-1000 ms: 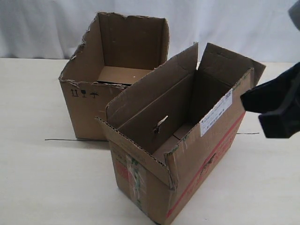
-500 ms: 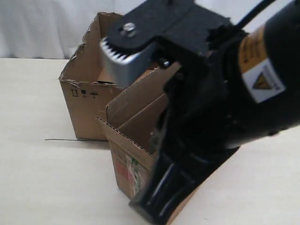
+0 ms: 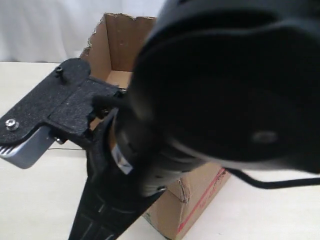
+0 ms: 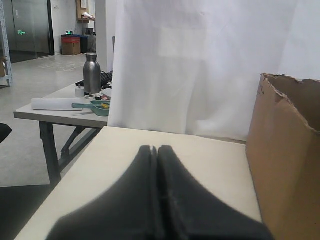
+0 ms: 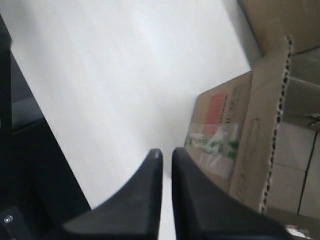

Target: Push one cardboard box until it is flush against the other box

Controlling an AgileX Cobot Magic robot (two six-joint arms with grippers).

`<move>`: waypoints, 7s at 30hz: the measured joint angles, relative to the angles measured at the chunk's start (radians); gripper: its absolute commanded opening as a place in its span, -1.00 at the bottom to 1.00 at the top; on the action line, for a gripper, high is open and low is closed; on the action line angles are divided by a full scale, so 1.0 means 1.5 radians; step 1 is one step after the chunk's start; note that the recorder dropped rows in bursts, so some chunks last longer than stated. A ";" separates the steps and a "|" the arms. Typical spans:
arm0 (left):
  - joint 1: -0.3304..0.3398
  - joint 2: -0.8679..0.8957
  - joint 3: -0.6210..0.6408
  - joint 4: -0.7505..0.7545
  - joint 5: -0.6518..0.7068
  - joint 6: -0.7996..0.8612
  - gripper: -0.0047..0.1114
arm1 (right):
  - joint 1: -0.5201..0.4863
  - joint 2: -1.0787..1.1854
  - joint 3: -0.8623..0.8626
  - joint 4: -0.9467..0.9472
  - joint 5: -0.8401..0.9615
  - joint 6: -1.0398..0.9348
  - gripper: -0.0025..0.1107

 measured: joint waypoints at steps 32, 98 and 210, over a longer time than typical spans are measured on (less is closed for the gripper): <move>0.000 0.000 0.000 0.000 0.000 0.000 -0.92 | 0.003 0.191 -0.042 -0.141 0.054 -0.011 -0.87; 0.000 0.000 0.000 0.000 -0.001 0.000 -0.92 | -0.098 -0.067 0.119 -0.252 0.050 0.105 -0.87; 0.000 0.000 0.000 0.000 -0.002 0.000 -0.92 | -0.588 -0.335 0.142 -0.085 -0.213 -0.016 -0.87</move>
